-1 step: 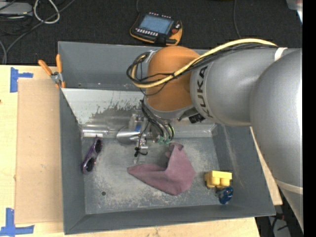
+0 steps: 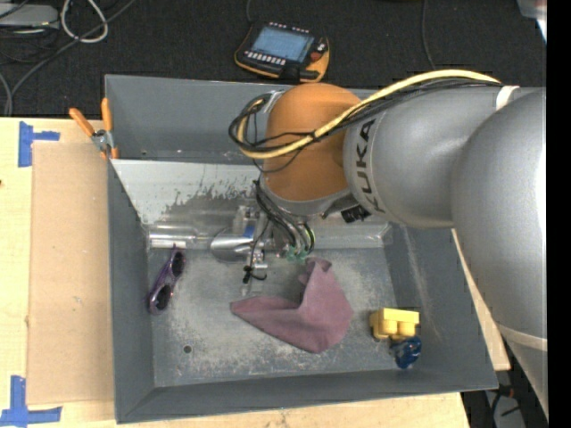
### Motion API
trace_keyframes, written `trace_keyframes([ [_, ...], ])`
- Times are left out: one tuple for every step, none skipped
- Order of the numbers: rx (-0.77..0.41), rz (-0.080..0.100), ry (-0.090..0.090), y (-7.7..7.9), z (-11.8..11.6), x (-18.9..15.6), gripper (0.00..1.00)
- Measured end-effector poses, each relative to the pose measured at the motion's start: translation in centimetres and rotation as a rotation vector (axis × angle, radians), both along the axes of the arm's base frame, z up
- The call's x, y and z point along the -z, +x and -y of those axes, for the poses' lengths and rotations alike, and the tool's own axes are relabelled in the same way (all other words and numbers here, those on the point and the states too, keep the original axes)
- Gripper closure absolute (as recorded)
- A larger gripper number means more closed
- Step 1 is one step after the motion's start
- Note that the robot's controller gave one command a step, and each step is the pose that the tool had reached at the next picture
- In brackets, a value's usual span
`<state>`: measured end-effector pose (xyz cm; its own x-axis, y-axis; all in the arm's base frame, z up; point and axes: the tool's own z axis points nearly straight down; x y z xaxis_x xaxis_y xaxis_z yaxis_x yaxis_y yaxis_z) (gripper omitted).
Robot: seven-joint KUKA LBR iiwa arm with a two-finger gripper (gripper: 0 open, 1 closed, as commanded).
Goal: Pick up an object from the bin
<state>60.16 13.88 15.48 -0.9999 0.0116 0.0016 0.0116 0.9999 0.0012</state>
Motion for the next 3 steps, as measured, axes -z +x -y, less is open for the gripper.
trace_keyframes([
  [-0.016, -0.014, -0.002, -8.2, 4.1, 4.6, 0.00],
  [-0.022, 0.012, 0.001, -5.4, 8.1, 4.7, 0.00],
  [-0.004, -0.004, 0.000, -6.1, 14.8, 6.8, 0.00],
])
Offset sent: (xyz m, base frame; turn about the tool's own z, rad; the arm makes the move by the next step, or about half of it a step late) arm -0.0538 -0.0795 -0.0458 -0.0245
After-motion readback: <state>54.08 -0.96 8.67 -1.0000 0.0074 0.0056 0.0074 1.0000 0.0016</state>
